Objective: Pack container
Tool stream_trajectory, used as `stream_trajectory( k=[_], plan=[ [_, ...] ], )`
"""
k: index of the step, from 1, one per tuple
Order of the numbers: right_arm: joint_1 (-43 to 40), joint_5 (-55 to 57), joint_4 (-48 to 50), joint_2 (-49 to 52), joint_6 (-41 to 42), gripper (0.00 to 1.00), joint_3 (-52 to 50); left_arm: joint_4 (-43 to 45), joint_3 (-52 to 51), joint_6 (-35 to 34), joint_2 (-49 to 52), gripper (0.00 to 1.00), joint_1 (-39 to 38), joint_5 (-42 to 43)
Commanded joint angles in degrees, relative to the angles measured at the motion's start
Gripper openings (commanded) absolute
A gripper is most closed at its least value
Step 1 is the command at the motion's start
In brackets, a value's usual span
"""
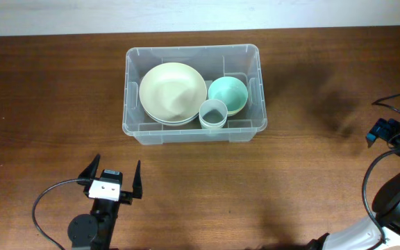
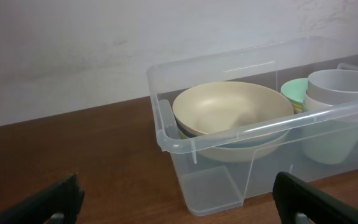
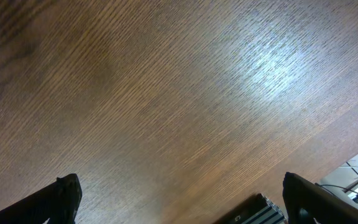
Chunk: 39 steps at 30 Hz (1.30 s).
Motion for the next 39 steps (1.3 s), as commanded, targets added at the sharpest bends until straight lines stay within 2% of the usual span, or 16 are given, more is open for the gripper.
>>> stream_trajectory(
  k=[1, 24, 32, 39],
  plan=[
    [-0.26, 0.52, 0.0, -1.05, 0.22, 0.99, 0.55, -0.52, -0.09, 0.74, -0.55, 1.0, -0.24, -0.44],
    [-0.2, 0.57, -0.02, -2.64, 0.2, 0.99, 0.5, -0.48, -0.09, 0.74, -0.55, 1.0, -0.24, -0.44],
    [1.75, -4.39, 3.17, -17.05, 0.24, 0.99, -2.1, -0.48, -0.09, 0.74, -0.55, 1.0, -0.24, -0.44],
    [13.2, -5.9, 26.14, -38.75, -0.44, 0.99, -15.89, -0.48, -0.09, 0.74, -0.55, 1.0, -0.24, -0.44]
  ],
)
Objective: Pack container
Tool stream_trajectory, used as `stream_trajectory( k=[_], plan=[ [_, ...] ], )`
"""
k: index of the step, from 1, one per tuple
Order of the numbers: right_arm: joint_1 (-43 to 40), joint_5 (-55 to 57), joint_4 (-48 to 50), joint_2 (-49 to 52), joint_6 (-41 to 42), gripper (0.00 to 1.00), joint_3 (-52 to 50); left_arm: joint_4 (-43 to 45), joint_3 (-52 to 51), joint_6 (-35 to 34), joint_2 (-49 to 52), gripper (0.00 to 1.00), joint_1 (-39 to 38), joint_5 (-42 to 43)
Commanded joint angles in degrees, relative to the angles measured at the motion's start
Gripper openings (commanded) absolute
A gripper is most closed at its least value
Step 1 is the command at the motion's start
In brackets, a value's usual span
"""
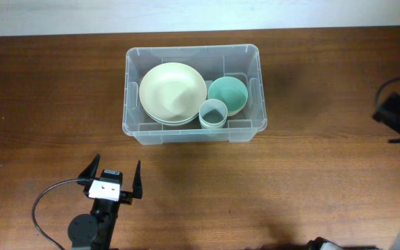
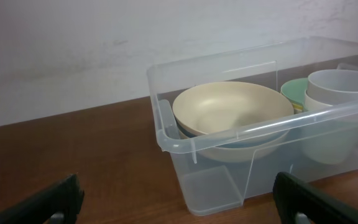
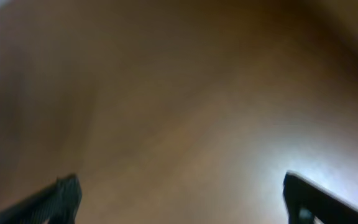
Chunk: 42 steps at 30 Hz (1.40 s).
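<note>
A clear plastic container [image 1: 132, 111] stands at the table's middle back. In it a large cream bowl [image 1: 172, 92] lies stacked on another, with a mint-green bowl [image 1: 228, 94] and a pale cup [image 1: 212, 114] at its right. My left gripper [image 1: 112, 181] rests open near the front left, facing the container [image 2: 185, 146], nothing between its fingers. My right gripper [image 3: 179, 199] is open over bare, blurred wood; its arm [image 1: 398, 114] shows at the right edge.
The wooden table [image 1: 311, 180] spreads around the container. A black cable [image 1: 44, 208] loops beside the left arm's base. A pale wall [image 2: 104, 43] runs behind the table.
The right arm has shifted at the right edge of the overhead view, and its wrist view has turned blurred. The left gripper and the container's contents are unchanged.
</note>
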Motion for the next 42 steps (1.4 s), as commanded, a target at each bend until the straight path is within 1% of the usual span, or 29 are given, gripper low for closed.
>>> stream_trajectory(
  k=[1, 5, 11, 13, 19, 22, 25, 30, 35, 42],
  plan=[
    [6.62, -1.29, 7.96, -9.84, -0.39, 0.99, -7.58, -0.46, -0.09, 0.76, -0.55, 1.0, -0.24, -0.42],
    [13.81, -1.36, 20.9, -21.77, -0.37, 0.99, -17.05, -0.46, -0.09, 0.76, -0.55, 1.0, -0.24, -0.42],
    [19.78, -1.38, 35.3, -38.64, -0.37, 0.99, -31.56, -0.46, -0.09, 0.76, -0.55, 1.0, -0.24, -0.42],
    [20.81, -1.57, 38.6, -44.39, -0.37, 0.99, -36.76, -0.46, -0.09, 0.76, -0.55, 1.0, -0.24, -0.42],
    [22.8, -2.05, 44.5, -60.37, -0.37, 0.99, -50.53, -0.44, -0.09, 0.76, -0.52, 1.0, -0.24, -0.42],
    [23.69, -2.29, 47.28, -66.51, -0.42, 0.99, -55.56, -0.44, -0.09, 0.76, -0.5, 1.0, -0.24, -0.42],
    [24.65, -2.78, 48.57, -70.36, -0.94, 0.99, -58.66, -0.44, -0.09, 0.76, -0.5, 1.0, -0.24, -0.42],
    [26.08, -4.0, 50.34, -72.85, -5.86, 0.99, -61.92, -0.44, -0.09, 0.76, -0.5, 1.0, -0.24, -0.42],
    [26.14, -4.17, 52.76, -75.34, -6.21, 0.99, -65.68, -0.44, -0.09, 0.76, -0.5, 1.0, -0.24, -0.42],
    [26.1, -4.63, 62.2, -75.41, -6.21, 0.99, -72.96, -0.44, -0.09, 0.76, -0.5, 1.0, -0.24, -0.42]
  ],
)
